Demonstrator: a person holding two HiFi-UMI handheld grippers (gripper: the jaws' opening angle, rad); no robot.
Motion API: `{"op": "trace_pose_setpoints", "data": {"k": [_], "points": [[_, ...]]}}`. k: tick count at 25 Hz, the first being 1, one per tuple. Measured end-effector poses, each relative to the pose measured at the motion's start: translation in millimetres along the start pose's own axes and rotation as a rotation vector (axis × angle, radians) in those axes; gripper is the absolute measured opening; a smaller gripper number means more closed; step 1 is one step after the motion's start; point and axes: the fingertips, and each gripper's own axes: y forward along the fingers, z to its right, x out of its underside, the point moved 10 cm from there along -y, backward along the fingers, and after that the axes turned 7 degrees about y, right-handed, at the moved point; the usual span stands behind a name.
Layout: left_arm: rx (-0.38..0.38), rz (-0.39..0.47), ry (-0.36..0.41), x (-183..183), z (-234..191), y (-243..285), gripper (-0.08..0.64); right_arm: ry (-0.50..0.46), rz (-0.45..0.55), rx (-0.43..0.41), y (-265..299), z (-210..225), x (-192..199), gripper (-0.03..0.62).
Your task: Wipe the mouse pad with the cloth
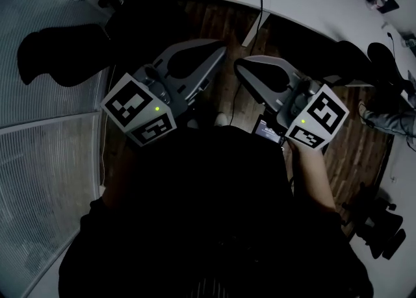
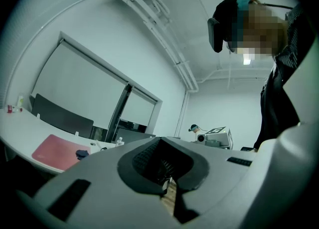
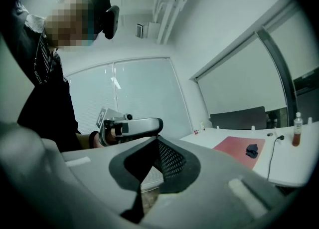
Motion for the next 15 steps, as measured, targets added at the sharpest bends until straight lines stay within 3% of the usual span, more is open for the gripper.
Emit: {"op": "trace_pose_setpoints", "data": {"k": [8, 15], "points": [[0.025, -0.054, 0.018, 7.1, 0.1, 30.5, 0.006, 0.001, 0.009, -0.034, -17.7, 29.0, 5.5, 0.003], [0.018, -0.051, -0.029, 16.2, -7.2, 45.0, 0.007, 0.042, 0.017, -0.013, -32.8, 47.8, 16.3, 0.003]]}}
